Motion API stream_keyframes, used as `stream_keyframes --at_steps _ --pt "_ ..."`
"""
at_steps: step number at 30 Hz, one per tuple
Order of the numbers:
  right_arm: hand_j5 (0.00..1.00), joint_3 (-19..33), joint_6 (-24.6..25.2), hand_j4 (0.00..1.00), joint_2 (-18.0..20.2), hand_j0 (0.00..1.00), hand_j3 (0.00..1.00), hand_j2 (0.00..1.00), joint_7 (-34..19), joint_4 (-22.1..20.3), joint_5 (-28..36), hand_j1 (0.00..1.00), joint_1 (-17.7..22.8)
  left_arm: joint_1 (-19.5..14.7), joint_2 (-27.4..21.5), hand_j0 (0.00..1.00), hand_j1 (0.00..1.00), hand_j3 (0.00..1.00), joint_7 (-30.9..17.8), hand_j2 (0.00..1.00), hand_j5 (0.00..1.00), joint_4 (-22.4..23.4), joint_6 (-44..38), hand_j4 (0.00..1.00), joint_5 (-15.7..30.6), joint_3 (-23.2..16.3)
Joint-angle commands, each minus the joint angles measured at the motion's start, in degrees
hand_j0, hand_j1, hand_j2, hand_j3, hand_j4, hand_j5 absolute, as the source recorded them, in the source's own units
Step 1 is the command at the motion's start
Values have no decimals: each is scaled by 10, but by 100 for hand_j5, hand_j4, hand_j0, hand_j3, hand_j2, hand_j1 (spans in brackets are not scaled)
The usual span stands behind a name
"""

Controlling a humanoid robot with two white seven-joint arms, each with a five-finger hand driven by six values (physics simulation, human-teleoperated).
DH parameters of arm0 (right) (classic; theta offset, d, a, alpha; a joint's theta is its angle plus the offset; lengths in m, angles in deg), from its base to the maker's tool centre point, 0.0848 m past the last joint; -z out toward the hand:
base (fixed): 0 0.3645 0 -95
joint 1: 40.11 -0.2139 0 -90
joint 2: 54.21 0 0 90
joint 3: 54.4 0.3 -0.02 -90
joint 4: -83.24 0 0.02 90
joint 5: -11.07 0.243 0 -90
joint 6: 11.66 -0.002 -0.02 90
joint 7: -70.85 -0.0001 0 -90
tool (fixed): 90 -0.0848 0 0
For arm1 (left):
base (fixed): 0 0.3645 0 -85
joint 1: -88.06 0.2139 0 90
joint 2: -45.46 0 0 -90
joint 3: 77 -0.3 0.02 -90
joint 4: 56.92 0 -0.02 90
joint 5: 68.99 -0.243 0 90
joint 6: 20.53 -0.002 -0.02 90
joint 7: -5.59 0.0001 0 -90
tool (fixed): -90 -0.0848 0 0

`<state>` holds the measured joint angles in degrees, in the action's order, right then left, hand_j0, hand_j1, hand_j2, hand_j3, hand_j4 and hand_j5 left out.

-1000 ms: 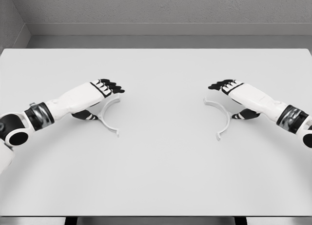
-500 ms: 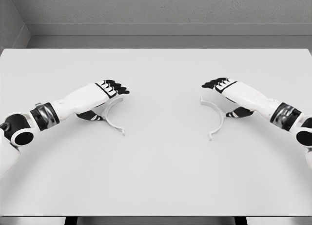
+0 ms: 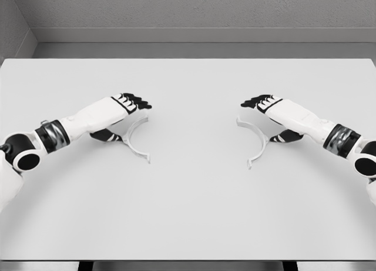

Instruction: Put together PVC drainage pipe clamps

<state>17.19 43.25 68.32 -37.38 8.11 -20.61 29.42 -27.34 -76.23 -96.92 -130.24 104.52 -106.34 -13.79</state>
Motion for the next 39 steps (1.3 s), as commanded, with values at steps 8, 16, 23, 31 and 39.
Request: stream_keyframes --at_steps 8,16,23,31,39 --pt "100 -13 1 100 -4 100 100 100 0 -1 4 100 -4 -1 11 100 100 100 0 100 100 8 -1 100 3 0" --pt "100 -16 1 100 -4 100 100 100 0 -6 5 100 -4 -4 15 100 100 100 0 100 100 2 -1 100 3 -9" --pt "100 -40 1 100 -12 100 100 100 0 -1 5 100 -20 -4 16 100 100 100 0 100 100 -4 -1 100 3 -12" --pt "100 -51 1 100 -12 100 100 100 0 -5 6 100 -24 -5 20 100 100 100 0 100 100 -6 -1 100 3 -16" --pt "100 -73 1 100 -12 100 100 100 0 -8 8 100 -33 -10 20 100 100 100 0 100 100 -6 -1 100 3 -16"
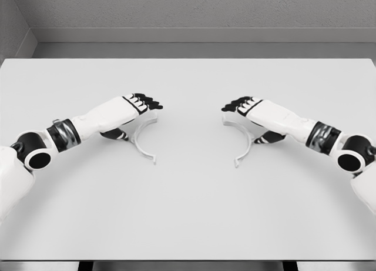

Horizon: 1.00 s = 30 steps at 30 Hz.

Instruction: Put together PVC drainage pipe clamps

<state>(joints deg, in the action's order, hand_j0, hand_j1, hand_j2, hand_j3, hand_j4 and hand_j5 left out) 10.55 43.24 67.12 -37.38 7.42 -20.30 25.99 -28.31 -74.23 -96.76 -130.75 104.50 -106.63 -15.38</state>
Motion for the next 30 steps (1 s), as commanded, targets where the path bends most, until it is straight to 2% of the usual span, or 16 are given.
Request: stream_keyframes --at_steps 1,21,30 --pt "100 -10 1 100 1 100 100 100 0 -1 8 100 -1 0 0 100 100 100 -1 100 100 -1 0 100 6 0" --pt "100 -24 1 100 -1 100 100 100 0 -21 9 100 -4 -7 19 100 100 100 -13 100 100 -1 0 100 5 -4" --pt "100 -47 1 100 -14 100 100 100 0 -13 9 100 -27 -7 28 100 100 100 -13 100 100 -1 0 100 5 -4"
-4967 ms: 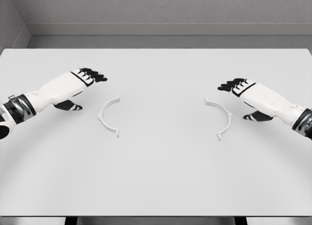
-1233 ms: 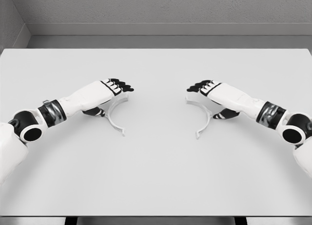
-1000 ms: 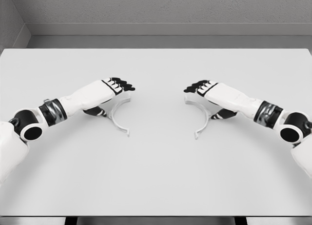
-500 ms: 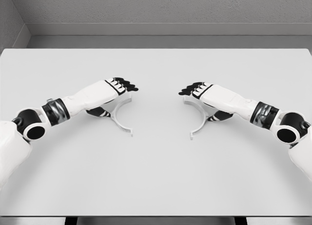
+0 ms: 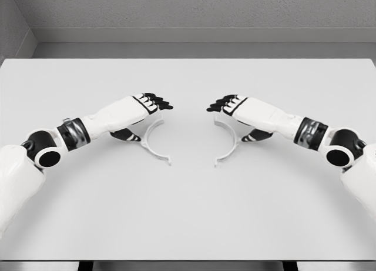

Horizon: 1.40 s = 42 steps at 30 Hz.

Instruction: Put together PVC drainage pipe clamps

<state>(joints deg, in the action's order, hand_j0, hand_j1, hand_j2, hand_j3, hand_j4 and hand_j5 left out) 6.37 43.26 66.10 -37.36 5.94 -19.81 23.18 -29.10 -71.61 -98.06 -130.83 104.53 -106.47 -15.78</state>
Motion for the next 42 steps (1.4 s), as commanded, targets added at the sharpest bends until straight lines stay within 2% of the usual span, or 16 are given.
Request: stream_keyframes --at_steps 1,8,19,26,27,31,34,42 --pt "100 -7 1 100 -3 100 100 100 0 1 4 100 0 0 2 100 100 100 0 100 100 0 -1 100 4 0" --pt "100 -7 1 100 -3 100 100 100 0 1 4 100 0 -3 11 100 100 100 -8 100 100 0 -1 100 4 0" --pt "100 -16 1 100 -20 100 100 100 0 27 4 100 -15 -7 47 100 100 100 -9 100 100 0 -1 100 -9 -5" --pt "100 -10 1 100 -17 100 100 100 2 26 6 100 -11 -6 40 100 100 100 -9 100 100 9 -1 100 -8 0" --pt "100 -7 1 100 -16 100 100 100 2 27 21 100 -9 -7 39 100 100 100 -9 100 100 10 -1 100 -7 2" --pt "100 22 1 100 -9 100 100 100 5 28 27 100 6 -19 19 100 100 100 -8 100 100 27 -1 100 -2 6" --pt "100 23 1 100 -10 100 100 100 5 29 27 100 7 -22 4 100 100 100 -6 100 100 32 -1 100 0 7" --pt "100 22 1 100 -28 100 100 100 5 65 27 100 1 -21 4 100 100 100 -6 100 100 32 -1 100 1 6"
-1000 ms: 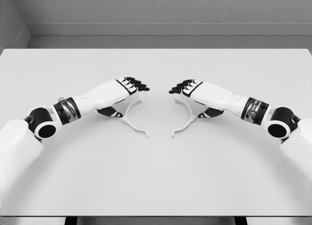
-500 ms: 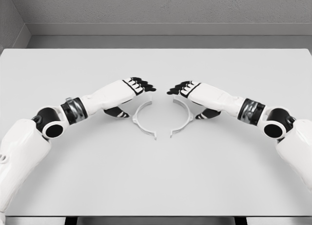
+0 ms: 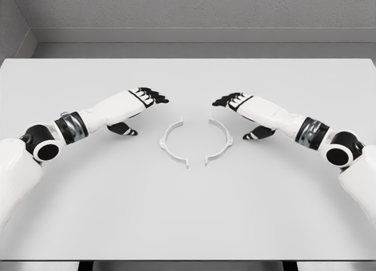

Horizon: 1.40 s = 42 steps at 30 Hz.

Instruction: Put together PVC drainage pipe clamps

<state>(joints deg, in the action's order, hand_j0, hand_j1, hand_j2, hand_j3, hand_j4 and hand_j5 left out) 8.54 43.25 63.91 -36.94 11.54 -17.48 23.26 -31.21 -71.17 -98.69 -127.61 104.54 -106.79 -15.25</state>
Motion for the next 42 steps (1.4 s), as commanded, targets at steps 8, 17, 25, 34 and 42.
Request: stream_keyframes --at_steps 8,17,25,34,42 --pt "100 -6 1 100 -17 100 100 100 -1 10 9 100 -1 0 -1 100 100 100 0 100 100 0 -1 100 4 1" --pt "100 -17 1 100 -39 100 100 100 -2 33 9 100 -18 -3 -66 100 100 100 2 100 100 0 -1 100 35 1" --pt "100 -24 1 100 -43 100 100 100 -2 36 9 100 -22 -6 -66 100 100 100 2 100 100 11 -1 100 35 1" --pt "100 -29 1 100 -47 100 100 100 -2 30 9 100 -22 -7 -64 100 100 100 2 100 100 11 -1 100 36 -1" --pt "100 -28 1 100 -47 100 100 100 -3 20 9 100 -22 -10 -61 100 100 100 2 100 100 13 -1 100 36 0"
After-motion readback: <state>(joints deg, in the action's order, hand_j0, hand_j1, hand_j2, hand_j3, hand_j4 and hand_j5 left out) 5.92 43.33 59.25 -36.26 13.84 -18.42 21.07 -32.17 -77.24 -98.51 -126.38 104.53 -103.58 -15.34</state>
